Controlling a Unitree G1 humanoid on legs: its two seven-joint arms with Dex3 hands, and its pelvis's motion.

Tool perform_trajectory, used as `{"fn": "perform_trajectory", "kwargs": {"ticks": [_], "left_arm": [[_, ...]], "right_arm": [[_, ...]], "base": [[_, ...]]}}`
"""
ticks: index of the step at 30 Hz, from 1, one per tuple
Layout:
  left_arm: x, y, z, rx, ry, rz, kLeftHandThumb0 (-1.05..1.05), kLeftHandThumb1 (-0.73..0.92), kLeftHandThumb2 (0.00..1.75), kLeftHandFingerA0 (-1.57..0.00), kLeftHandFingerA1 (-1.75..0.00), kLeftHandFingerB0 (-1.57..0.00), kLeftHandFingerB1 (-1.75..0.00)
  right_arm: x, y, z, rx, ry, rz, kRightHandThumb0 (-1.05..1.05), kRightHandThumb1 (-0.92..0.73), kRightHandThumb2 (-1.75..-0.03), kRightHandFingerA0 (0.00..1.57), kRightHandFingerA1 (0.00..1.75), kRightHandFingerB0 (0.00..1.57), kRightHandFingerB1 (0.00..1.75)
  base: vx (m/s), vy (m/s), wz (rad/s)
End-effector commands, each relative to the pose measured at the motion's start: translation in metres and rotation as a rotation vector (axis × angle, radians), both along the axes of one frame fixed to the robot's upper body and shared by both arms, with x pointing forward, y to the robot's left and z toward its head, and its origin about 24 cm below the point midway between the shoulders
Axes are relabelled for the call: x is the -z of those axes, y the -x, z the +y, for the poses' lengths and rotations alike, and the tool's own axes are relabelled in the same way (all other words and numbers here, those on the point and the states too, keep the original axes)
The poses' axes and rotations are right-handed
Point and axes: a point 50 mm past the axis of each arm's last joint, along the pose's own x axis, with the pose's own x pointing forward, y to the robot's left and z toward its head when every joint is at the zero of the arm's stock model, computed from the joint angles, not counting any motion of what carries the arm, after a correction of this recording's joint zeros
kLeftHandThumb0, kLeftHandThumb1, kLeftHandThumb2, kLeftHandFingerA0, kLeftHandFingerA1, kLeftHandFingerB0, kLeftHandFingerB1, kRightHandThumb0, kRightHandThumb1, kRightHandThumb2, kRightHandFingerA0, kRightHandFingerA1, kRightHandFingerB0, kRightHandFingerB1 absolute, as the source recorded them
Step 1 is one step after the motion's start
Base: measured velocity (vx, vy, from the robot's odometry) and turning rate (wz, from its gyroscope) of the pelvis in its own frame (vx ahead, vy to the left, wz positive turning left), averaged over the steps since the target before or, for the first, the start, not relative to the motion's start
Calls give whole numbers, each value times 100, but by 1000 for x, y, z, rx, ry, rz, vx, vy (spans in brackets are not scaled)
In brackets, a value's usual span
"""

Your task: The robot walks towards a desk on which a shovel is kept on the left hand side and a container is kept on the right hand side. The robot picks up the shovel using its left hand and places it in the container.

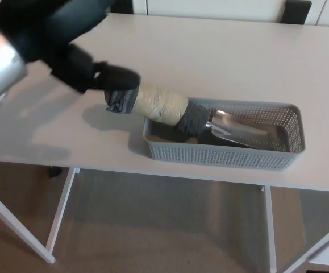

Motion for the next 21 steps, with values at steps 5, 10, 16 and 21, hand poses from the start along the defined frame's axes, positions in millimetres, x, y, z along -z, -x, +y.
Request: {"fn": "perform_trajectory", "kwargs": {"ticks": [5,10,16,21], "left_arm": [[67,199,115,600,523,613,-95,71,63,-20,-30,-23,-29],[73,225,122,563,497,774,-102,68,69,-27,-34,-32,-32],[64,232,139,497,467,828,-99,60,109,-22,-39,-30,-43],[85,225,140,491,454,960,-93,57,101,-23,-42,-30,-42]], "right_arm": [[2,3,-9,134,-17,-100,-47,-64,-59,65,49,53,44],[3,-1,-12,173,-29,-120,-49,-64,-59,62,49,53,44],[3,1,-11,205,-41,-112,-48,-65,-60,61,47,51,43],[6,0,-12,216,-40,-118,-45,-64,-59,62,47,52,43]], "base": [[0,0,0],[0,0,0],[0,0,0],[0,0,0]]}}
